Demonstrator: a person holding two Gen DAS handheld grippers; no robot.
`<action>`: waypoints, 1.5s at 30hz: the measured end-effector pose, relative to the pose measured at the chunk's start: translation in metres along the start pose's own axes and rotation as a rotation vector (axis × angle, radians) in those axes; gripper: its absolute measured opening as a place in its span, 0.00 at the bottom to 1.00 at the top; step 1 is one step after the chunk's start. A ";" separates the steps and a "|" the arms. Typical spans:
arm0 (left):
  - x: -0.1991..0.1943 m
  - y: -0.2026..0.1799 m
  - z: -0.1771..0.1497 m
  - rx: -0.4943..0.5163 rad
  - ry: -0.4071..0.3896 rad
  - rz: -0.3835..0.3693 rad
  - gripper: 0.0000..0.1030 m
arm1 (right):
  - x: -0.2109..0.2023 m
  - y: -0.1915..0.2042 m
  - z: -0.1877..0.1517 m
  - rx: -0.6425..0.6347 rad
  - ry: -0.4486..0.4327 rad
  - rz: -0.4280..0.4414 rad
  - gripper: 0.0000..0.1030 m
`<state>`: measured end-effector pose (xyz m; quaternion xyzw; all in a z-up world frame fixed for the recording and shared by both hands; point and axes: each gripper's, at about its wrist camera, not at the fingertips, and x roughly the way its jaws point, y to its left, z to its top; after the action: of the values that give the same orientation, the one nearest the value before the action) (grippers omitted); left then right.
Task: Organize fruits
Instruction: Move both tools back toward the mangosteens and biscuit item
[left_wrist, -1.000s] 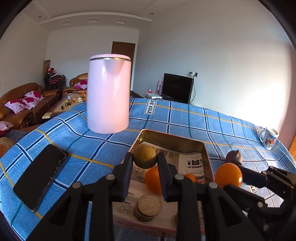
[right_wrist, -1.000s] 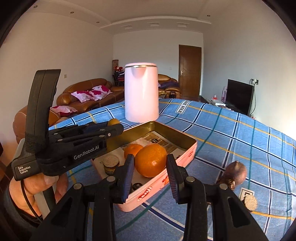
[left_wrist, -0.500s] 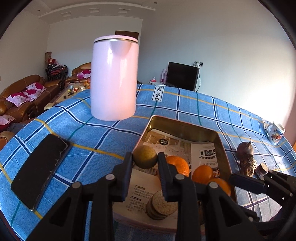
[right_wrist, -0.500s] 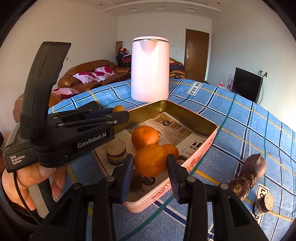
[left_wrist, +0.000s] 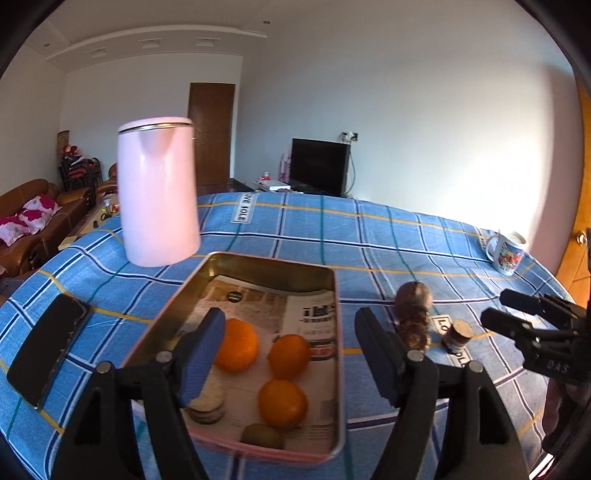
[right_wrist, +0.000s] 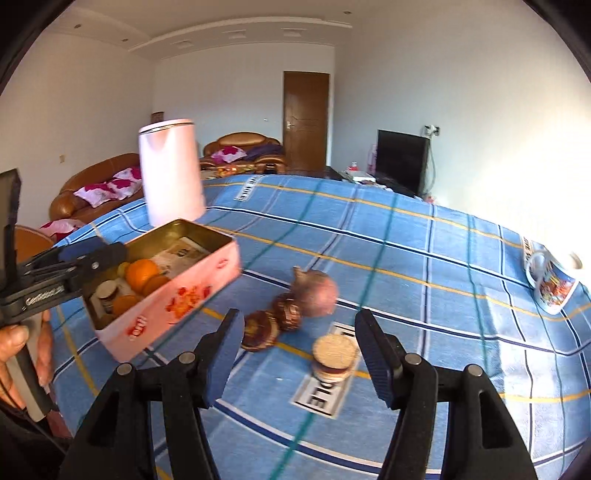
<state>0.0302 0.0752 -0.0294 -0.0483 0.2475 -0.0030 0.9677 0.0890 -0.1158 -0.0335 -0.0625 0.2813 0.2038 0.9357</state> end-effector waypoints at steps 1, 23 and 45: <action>0.001 -0.010 0.000 0.018 0.007 -0.014 0.73 | 0.001 -0.008 -0.001 0.018 0.011 -0.008 0.62; 0.044 -0.089 -0.008 0.161 0.143 -0.099 0.73 | 0.042 -0.022 -0.013 0.029 0.165 0.017 0.35; 0.100 -0.115 -0.012 0.190 0.367 -0.136 0.41 | 0.026 -0.051 -0.015 0.138 0.089 0.020 0.36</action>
<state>0.1141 -0.0437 -0.0763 0.0280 0.4142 -0.1005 0.9042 0.1228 -0.1567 -0.0605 -0.0042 0.3364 0.1903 0.9223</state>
